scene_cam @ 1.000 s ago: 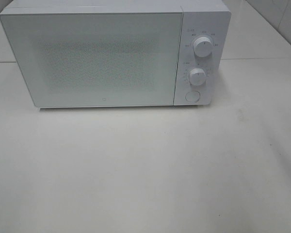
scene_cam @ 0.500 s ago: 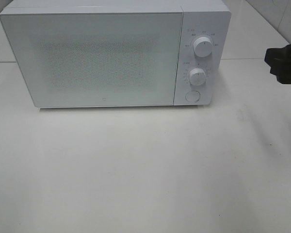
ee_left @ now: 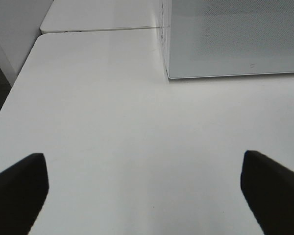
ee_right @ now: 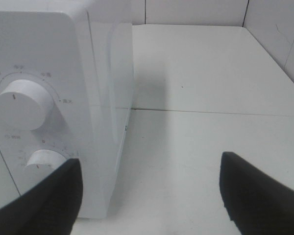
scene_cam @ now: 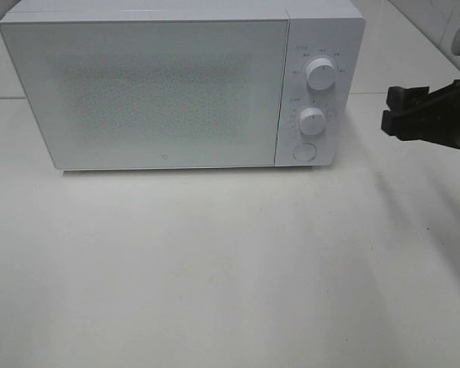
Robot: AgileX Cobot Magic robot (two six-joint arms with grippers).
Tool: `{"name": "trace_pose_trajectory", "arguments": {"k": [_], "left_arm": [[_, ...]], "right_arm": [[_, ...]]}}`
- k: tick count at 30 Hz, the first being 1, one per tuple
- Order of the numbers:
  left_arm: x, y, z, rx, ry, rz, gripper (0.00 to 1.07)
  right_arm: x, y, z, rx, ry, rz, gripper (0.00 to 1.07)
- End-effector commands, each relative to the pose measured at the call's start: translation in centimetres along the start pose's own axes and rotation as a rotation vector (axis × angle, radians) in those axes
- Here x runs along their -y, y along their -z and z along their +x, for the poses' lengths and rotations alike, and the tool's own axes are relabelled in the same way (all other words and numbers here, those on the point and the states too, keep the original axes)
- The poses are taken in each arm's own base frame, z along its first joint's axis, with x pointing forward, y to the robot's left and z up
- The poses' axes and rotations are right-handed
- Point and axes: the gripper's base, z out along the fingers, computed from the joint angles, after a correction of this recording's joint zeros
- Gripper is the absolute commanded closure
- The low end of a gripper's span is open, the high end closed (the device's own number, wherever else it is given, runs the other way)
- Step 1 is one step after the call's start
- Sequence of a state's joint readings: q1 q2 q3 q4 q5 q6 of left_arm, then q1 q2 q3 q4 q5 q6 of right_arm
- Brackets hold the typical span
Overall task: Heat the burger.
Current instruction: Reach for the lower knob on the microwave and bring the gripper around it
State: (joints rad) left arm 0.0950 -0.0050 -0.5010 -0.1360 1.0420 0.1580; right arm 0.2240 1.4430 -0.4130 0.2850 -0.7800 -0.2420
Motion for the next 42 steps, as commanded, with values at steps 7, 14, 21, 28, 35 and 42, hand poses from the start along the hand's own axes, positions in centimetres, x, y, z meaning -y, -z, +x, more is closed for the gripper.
{"name": "trace_pose_trajectory", "arguments": {"k": [7, 14, 21, 28, 35, 42], "left_arm": [[0.1, 0.2, 0.3, 0.027, 0.003, 0.002, 0.06], [0.1, 0.2, 0.3, 0.027, 0.003, 0.002, 0.06], [0.1, 0.2, 0.3, 0.027, 0.003, 0.002, 0.06], [0.1, 0.2, 0.3, 0.027, 0.003, 0.002, 0.06], [0.1, 0.2, 0.3, 0.027, 0.003, 0.002, 0.06], [0.1, 0.2, 0.3, 0.027, 0.003, 0.002, 0.06]], "right_arm": [[-3.7, -0.5, 1.6, 0.031, 0.008, 0.021, 0.32], [-6.6, -0.1, 2.5, 0.061, 0.017, -0.002, 0.32], [-8.5, 0.4, 3.4, 0.086, 0.027, 0.000, 0.32], [-8.9, 0.1, 4.6, 0.062, 0.004, 0.005, 0.32], [-9.5, -1.3, 5.3, 0.088, -0.007, 0.028, 0.32], [-11.0, -3.5, 5.3, 0.098, -0.026, 0.049, 0.32]]}}
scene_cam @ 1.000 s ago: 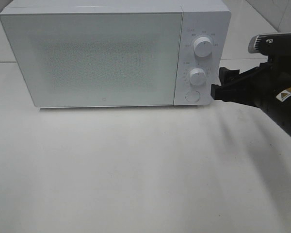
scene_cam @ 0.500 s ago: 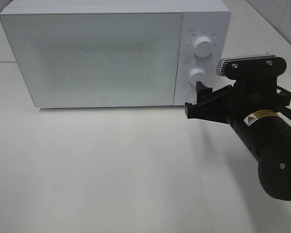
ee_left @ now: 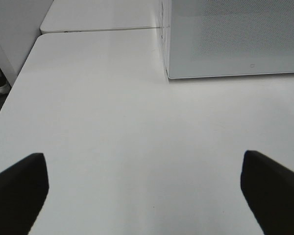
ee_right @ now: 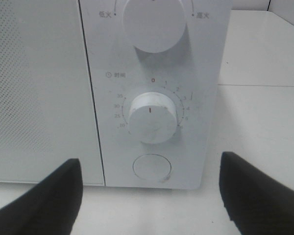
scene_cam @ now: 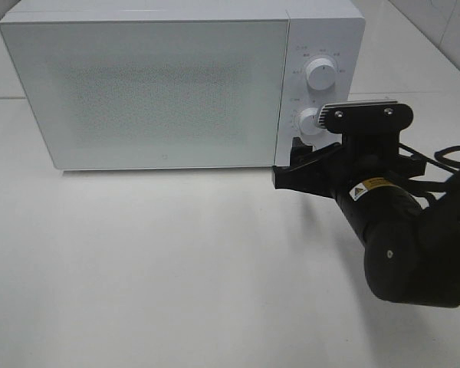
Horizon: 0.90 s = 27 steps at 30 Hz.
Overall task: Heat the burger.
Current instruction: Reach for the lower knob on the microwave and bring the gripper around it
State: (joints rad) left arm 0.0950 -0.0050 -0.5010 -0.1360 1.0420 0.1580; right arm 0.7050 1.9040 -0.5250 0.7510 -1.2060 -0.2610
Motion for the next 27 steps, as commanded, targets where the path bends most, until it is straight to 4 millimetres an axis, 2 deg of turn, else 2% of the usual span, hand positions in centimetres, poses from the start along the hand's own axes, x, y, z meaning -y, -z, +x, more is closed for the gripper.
{"name": "trace_pose_trajectory", "arguments": {"k": [1, 10, 16, 27], "left_arm": [[0.1, 0.2, 0.3, 0.027, 0.003, 0.002, 0.06], [0.1, 0.2, 0.3, 0.027, 0.003, 0.002, 0.06], [0.1, 0.2, 0.3, 0.027, 0.003, 0.002, 0.06], [0.1, 0.2, 0.3, 0.027, 0.003, 0.002, 0.06]], "right_arm": [[-0.2, -0.7, -0.8, 0.074, -0.019, 0.032, 0.32], [-0.8, -3.3, -0.6, 0.070, -0.029, 0.055, 0.32], [-1.3, -4.4, -1.4, 0.097, -0.049, 0.062, 0.32], [-2.1, -5.9, -0.7, 0.094, -0.039, 0.073, 0.32]]}}
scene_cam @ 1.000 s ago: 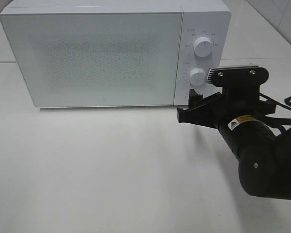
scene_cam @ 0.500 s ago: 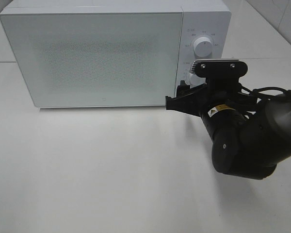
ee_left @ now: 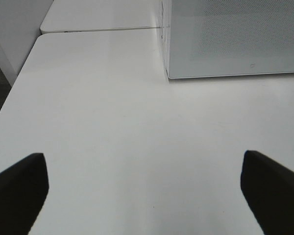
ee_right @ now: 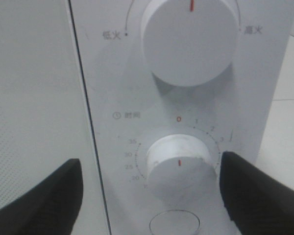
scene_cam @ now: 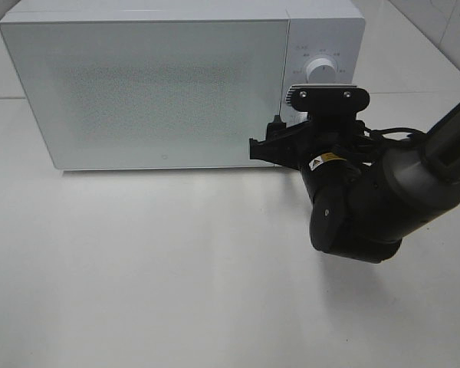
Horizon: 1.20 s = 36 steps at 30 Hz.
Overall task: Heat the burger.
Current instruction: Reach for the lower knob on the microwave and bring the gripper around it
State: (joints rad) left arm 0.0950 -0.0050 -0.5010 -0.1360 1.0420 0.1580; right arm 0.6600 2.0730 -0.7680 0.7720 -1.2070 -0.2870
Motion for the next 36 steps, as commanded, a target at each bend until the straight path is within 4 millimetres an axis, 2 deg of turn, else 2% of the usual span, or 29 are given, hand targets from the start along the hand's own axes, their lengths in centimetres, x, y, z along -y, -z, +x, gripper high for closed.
{"name": "trace_pose_trajectory", "arguments": {"k": [1, 6, 25, 26, 27, 28, 29, 30, 31, 32, 33, 34, 35, 36], "left_arm": [[0.1, 0.2, 0.3, 0.027, 0.003, 0.002, 0.06], [0.1, 0.2, 0.2, 0.025, 0.004, 0.003, 0.06], [0.1, 0.2, 0.2, 0.024, 0.004, 0.003, 0.06], [0.1, 0.2, 0.2, 0.024, 0.004, 0.003, 0.06], [0.1, 0.2, 0.2, 0.024, 0.004, 0.003, 0.06], [0.1, 0.2, 0.2, 0.024, 0.004, 0.003, 0.06], [0.1, 0.2, 0.2, 0.024, 0.004, 0.003, 0.06], [0.1, 0.2, 0.2, 0.024, 0.004, 0.003, 0.06], [0.1, 0.2, 0.2, 0.024, 0.004, 0.003, 0.06], [0.1, 0.2, 0.2, 0.024, 0.004, 0.003, 0.06], [0.1, 0.2, 0.2, 0.024, 0.004, 0.003, 0.06], [0.1, 0.2, 0.2, 0.024, 0.004, 0.003, 0.06], [0.1, 0.2, 0.2, 0.024, 0.004, 0.003, 0.06], [0.1, 0.2, 0.2, 0.024, 0.004, 0.003, 0.06]], "right_arm": [[0.1, -0.4, -0.5, 0.043, -0.001, 0.017, 0.32], [0.8, -1.3, -0.8, 0.053, -0.013, 0.043, 0.32], [0.9, -2.2, -0.6, 0.047, -0.016, 0.046, 0.36], [0.9, -2.2, -0.6, 0.047, -0.016, 0.046, 0.40], [0.9, -2.2, -0.6, 0.047, -0.016, 0.046, 0.49], [0.9, -2.2, -0.6, 0.047, -0.016, 0.046, 0.49], [0.9, -2.2, -0.6, 0.046, -0.016, 0.046, 0.53], [0.9, -2.2, -0.6, 0.044, -0.016, 0.046, 0.67], [0.9, -2.2, -0.6, 0.044, -0.016, 0.046, 0.67], [0.9, -2.2, -0.5, 0.040, -0.016, 0.044, 0.75], [0.9, -2.2, -0.5, 0.039, -0.016, 0.044, 0.91], [0.9, -2.2, -0.5, 0.039, -0.016, 0.044, 0.91], [0.9, -2.2, -0.5, 0.040, -0.015, 0.041, 0.98], [0.9, -2.2, -0.5, 0.040, -0.015, 0.041, 0.98]]}}
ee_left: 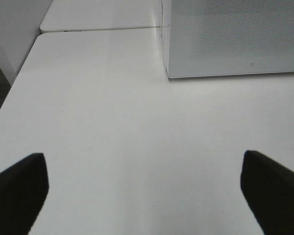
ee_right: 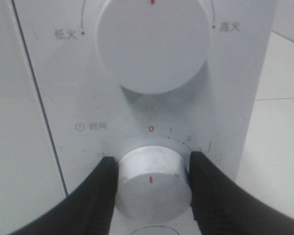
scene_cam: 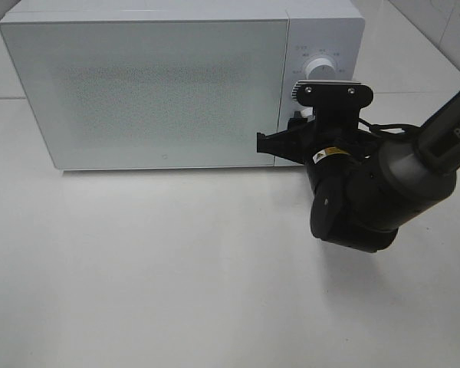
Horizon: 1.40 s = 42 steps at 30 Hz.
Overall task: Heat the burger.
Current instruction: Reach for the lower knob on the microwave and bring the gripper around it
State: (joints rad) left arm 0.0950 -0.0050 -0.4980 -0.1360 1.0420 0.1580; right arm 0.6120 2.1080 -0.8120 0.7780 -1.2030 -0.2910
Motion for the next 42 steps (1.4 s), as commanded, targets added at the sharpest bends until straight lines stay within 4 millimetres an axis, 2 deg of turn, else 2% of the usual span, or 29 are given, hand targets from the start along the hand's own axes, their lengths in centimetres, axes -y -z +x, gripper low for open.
{"name": "trace_pose_trajectory", "arguments": {"k": [1, 10, 18, 20, 21, 22, 23, 25, 26, 30, 42], "left_arm": [[0.1, 0.3, 0.2, 0.027, 0.003, 0.002, 0.06], [0.1, 0.3, 0.2, 0.027, 0.003, 0.002, 0.06], [0.1, 0.3, 0.2, 0.027, 0.003, 0.002, 0.06], [0.1, 0.3, 0.2, 0.027, 0.003, 0.002, 0.06], [0.1, 0.3, 0.2, 0.027, 0.003, 0.002, 0.06], [0.1, 0.3, 0.2, 0.027, 0.003, 0.002, 0.06], [0.1, 0.3, 0.2, 0.027, 0.003, 0.002, 0.06], [0.1, 0.3, 0.2, 0.027, 0.003, 0.002, 0.06], [0.1, 0.3, 0.2, 0.027, 0.003, 0.002, 0.06], [0.1, 0.3, 0.2, 0.027, 0.003, 0.002, 0.06], [0.1, 0.3, 0.2, 0.027, 0.003, 0.002, 0.06]], "right_arm": [[-0.1, -0.5, -0.7, 0.042, 0.000, -0.015, 1.07], [-0.3, -0.5, -0.9, 0.059, -0.026, -0.036, 1.07], [-1.0, -0.4, -1.2, 0.082, -0.222, -0.130, 1.07], [-1.4, -0.4, -1.3, 0.075, -0.355, -0.171, 1.07], [-1.4, -0.4, -1.3, 0.075, -0.355, -0.171, 1.07], [-1.4, -0.4, -1.3, 0.067, -0.444, -0.176, 1.07], [-1.4, -0.4, -1.3, 0.067, -0.444, -0.176, 1.07], [-1.4, -0.4, -1.3, 0.057, -0.569, -0.181, 1.07], [-1.4, -0.4, -1.3, 0.057, -0.569, -0.181, 1.07], [-1.7, -0.3, -1.4, 0.033, -0.760, -0.225, 1.07], [-2.0, -0.3, -1.5, -0.016, -1.112, -0.269, 1.07]]}}
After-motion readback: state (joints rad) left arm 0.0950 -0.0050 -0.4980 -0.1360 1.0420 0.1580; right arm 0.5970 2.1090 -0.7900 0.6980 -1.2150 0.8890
